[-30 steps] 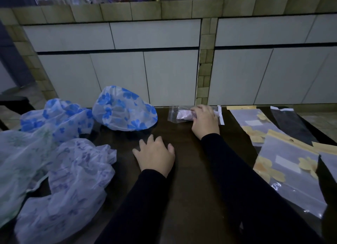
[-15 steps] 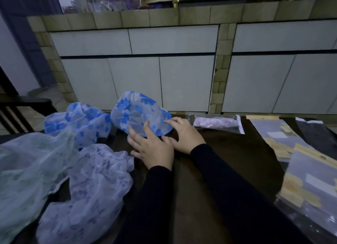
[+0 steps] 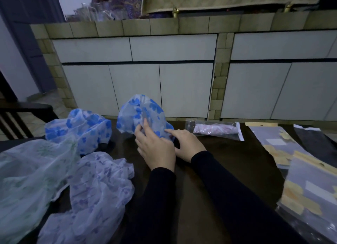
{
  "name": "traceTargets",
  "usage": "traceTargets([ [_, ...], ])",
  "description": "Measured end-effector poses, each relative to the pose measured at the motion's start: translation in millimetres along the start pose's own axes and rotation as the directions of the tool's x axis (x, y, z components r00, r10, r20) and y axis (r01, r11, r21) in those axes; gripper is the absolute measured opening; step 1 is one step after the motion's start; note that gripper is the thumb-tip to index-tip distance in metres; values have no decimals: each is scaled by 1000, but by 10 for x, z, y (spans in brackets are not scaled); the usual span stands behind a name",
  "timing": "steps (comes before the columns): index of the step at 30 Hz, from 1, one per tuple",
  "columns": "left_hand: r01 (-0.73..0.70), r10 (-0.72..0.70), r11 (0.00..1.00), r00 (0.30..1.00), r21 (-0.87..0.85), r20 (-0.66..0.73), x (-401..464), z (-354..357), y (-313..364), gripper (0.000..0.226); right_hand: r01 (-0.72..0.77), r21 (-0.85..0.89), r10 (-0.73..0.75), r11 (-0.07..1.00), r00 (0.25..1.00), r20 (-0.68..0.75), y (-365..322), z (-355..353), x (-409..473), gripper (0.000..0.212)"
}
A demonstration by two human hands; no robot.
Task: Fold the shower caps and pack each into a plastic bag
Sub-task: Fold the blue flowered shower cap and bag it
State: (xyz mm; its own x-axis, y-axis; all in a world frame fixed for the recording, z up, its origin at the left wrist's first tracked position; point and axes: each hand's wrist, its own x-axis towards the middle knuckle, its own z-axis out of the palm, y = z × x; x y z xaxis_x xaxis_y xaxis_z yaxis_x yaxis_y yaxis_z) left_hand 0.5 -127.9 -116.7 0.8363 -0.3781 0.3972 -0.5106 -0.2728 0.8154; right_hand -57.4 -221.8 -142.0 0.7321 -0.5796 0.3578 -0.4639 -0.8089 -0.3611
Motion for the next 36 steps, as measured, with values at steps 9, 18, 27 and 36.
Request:
traceTargets([
  [9, -480, 435, 851, 872, -213, -225, -31, -102, 126, 49, 153, 371, 112, 916, 790, -603, -106, -287, -346, 18],
  [18, -452, 451, 832, 889, -322, -80, -222, -186, 212, 56, 166, 476, 308, 863, 575, -758, -264, -1054, -970, 13],
  [27, 191, 209, 769, 827, -610, 522, -288, 41, -5, 14, -9, 998, 852, 58, 522, -44, 168, -1015, -1072, 31],
  [36, -8, 199, 864, 923, -503, 329, -359, 11, 16, 7, -471, 508, 674, 721, 646, -358, -8, -1226, -1131, 87],
])
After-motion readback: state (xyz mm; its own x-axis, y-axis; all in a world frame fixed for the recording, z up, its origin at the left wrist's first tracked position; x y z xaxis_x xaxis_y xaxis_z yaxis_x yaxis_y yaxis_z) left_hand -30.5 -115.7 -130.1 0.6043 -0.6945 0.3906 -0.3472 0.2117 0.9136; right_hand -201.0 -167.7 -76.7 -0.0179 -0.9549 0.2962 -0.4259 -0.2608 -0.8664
